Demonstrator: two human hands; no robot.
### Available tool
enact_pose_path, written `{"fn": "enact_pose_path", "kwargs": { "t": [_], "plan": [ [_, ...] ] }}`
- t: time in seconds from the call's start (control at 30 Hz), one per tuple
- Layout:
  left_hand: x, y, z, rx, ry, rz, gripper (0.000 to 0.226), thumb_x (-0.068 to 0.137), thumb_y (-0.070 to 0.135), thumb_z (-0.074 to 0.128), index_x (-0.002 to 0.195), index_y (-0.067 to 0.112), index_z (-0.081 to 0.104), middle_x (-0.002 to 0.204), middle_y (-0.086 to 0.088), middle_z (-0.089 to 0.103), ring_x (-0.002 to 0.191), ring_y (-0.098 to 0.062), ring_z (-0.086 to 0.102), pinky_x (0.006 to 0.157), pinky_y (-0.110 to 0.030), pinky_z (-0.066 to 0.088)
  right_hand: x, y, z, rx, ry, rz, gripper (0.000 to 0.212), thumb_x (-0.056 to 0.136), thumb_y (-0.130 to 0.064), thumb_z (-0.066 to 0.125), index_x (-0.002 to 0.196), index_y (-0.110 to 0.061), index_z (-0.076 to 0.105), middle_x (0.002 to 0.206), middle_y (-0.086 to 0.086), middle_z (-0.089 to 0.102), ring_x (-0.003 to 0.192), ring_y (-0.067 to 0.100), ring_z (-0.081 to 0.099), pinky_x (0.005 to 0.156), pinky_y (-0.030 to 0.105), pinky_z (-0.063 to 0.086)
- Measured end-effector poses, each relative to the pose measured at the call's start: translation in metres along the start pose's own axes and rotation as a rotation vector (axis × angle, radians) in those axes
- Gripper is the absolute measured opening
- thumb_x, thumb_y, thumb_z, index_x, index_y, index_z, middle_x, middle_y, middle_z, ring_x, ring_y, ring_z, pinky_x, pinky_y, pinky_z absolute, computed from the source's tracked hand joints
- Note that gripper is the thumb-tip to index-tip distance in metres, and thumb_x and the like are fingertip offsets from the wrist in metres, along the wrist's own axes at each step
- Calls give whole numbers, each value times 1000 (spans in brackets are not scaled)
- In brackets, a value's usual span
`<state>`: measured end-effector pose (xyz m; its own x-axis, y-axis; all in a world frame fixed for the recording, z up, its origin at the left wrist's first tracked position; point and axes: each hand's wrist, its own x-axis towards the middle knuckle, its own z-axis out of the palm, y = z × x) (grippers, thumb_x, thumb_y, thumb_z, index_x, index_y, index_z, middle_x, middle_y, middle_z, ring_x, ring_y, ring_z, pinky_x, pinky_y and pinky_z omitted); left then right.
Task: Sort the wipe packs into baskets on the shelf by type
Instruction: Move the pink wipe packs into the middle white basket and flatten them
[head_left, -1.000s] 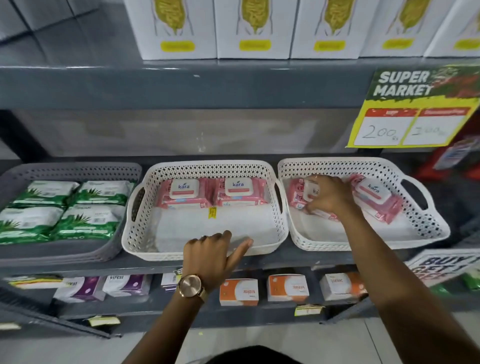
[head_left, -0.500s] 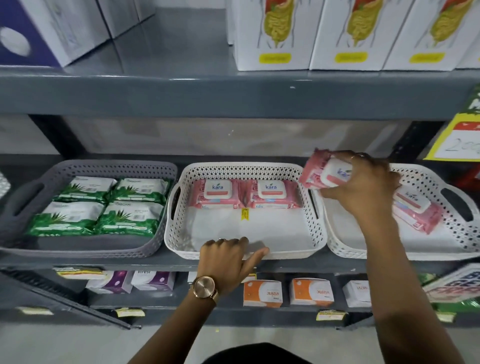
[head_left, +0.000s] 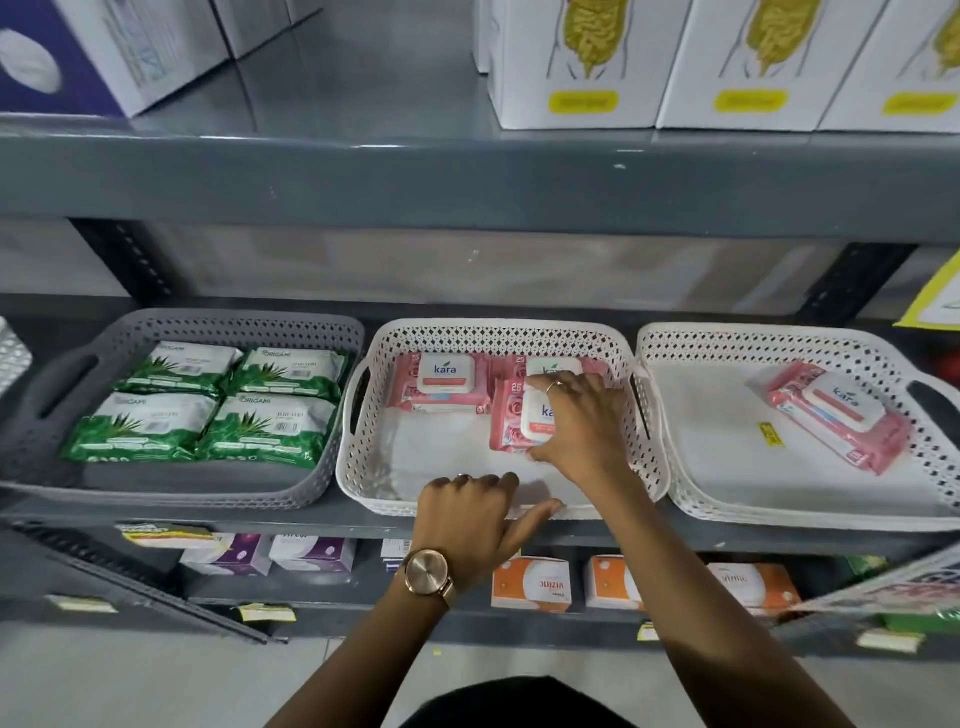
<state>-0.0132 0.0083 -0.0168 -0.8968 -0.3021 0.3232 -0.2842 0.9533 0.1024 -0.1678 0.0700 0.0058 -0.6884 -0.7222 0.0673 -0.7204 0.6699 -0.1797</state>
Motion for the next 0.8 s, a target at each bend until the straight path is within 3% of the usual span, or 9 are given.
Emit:
{"fn": "enact_pose_path", "kwargs": {
  "t": [0.13, 0.23, 0.3, 0.4, 0.5, 0.63, 0.73, 0.8],
  "plan": [
    [5, 10, -2, -24, 0, 14, 52, 87, 67, 32, 72, 26, 59, 43, 4, 55, 34, -16, 49, 45, -19, 21, -5, 7, 4, -13, -99, 15, 103, 58, -48, 84, 144, -31, 30, 150, -1, 35, 137, 26, 28, 103, 45, 28],
    [11, 24, 4, -29, 13, 43, 56, 89, 69, 26, 87, 29, 65, 48, 7, 58, 38, -13, 51, 44, -18, 25, -11, 19, -6, 159, -116, 48, 102, 59, -45, 85, 144, -33, 31, 151, -1, 33, 140, 26, 24, 111, 47, 24],
    [13, 31, 10, -47, 31, 55, 66, 88, 72, 19, 78, 23, 62, 55, 5, 62, 44, -15, 54, 44, -20, 36, -12, 26, -19, 299, -64, 68, 97, 57, -38, 88, 141, -29, 39, 147, 2, 43, 136, 27, 34, 114, 46, 28],
    [22, 50, 13, -49, 26, 83, 69, 87, 74, 17, 74, 22, 60, 58, 4, 63, 49, -17, 57, 45, -23, 38, -14, 55, -40, 569, 71, 115, 78, 61, -24, 89, 130, -19, 54, 131, 6, 59, 121, 24, 53, 103, 39, 45],
    [31, 68, 16, -53, 26, 107, 68, 88, 73, 20, 79, 20, 62, 64, 2, 67, 58, -18, 62, 48, -25, 45, -16, 90, -55, 693, 247, 178, 55, 70, -25, 83, 120, -15, 63, 123, 6, 65, 112, 20, 58, 95, 35, 48],
    [41, 91, 19, -21, 43, 136, 63, 90, 70, 25, 81, 22, 64, 68, 2, 67, 60, -20, 63, 47, -25, 41, -10, 152, -57, 550, 383, 290, 43, 79, -26, 75, 118, -10, 64, 122, 13, 66, 115, 29, 58, 98, 34, 43],
    [46, 107, 22, 12, 40, 156, 56, 90, 67, 30, 79, 23, 63, 60, 3, 66, 51, -18, 61, 42, -22, 37, -6, 211, -52, 314, 233, 510, 55, 72, -27, 78, 121, -8, 60, 132, 19, 55, 128, 36, 44, 107, 43, 38],
    [49, 112, 23, 27, 32, 152, 52, 90, 64, 30, 77, 24, 61, 56, 5, 63, 45, -16, 58, 42, -19, 28, -7, 242, -48, 201, 59, 649, 71, 67, -28, 81, 130, -10, 52, 147, 21, 36, 142, 38, 22, 116, 51, 24]
  ]
}}
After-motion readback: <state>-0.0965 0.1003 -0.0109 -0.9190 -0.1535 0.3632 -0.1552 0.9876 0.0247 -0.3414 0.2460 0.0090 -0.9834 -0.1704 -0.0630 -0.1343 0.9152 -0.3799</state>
